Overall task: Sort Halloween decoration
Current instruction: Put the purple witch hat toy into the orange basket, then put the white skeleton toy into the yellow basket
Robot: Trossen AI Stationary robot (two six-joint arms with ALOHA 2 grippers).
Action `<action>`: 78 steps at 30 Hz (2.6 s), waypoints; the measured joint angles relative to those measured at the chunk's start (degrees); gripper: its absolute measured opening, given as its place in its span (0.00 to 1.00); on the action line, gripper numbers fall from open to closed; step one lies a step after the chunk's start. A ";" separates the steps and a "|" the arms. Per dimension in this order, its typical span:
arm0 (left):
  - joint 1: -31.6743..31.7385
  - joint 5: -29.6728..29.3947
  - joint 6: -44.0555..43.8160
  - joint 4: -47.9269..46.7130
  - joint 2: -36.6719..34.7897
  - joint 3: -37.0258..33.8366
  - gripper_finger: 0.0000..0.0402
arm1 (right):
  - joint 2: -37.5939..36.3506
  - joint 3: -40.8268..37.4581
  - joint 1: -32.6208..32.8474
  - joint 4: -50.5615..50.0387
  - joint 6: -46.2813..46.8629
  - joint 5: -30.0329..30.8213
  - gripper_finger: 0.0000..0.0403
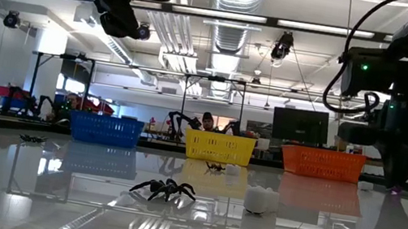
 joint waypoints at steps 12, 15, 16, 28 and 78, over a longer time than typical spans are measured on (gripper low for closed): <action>0.01 -0.04 -0.01 0.24 0.00 0.00 0.28 | -1.44 6.40 0.04 -4.70 -2.41 -1.86 0.02; 0.00 -0.04 -0.02 0.35 0.00 0.00 0.28 | -1.44 9.35 0.02 -4.48 -3.24 0.03 0.02; 0.01 -0.05 0.00 0.35 0.00 0.00 0.28 | -1.44 10.40 0.02 -4.51 -3.57 1.00 0.02; 0.00 -0.92 0.90 0.41 0.00 0.00 0.28 | -1.33 19.45 -7.01 -4.01 -13.77 10.99 0.02; 0.00 -7.56 -4.56 -9.03 0.00 0.00 0.28 | 7.15 35.72 -15.15 -11.36 -38.48 -4.57 0.20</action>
